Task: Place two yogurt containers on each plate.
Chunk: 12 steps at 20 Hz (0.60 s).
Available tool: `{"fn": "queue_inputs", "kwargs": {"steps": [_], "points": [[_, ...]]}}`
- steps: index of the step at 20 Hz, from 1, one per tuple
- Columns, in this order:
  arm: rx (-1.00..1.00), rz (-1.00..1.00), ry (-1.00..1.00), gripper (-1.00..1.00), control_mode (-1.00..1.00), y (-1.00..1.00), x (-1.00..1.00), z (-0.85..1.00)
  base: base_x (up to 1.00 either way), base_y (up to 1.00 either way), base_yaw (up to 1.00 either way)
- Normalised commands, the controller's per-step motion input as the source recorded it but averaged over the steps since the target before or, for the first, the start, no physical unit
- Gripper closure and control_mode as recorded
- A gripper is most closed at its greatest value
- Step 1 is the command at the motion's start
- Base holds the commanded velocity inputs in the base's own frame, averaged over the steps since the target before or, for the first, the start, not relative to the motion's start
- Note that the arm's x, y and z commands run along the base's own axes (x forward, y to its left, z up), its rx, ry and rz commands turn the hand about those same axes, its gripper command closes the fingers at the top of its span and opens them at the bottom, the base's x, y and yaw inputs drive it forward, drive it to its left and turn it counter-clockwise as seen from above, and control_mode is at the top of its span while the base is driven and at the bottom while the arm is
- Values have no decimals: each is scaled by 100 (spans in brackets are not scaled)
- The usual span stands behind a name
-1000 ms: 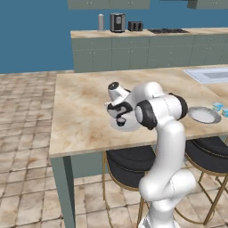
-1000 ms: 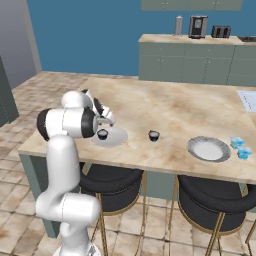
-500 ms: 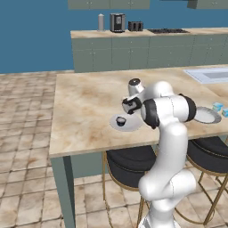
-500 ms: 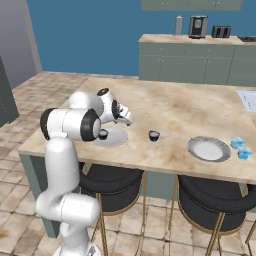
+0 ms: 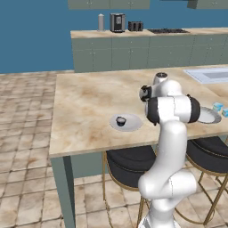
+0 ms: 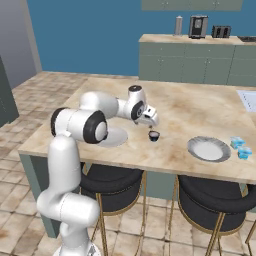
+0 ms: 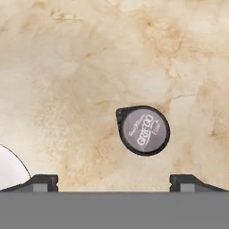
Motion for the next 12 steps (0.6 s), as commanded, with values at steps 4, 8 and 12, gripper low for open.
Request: {"fn": "queue_inputs", "kwargs": {"steps": [4, 8, 12], "points": [[0, 0, 7, -100, -100, -91, 0, 6, 0, 0, 0], [0, 0, 3, -100, -100, -10, 0, -34, 0, 0, 0], [1, 0, 1, -100, -100, 10, 1, -52, 0, 0, 0]]}}
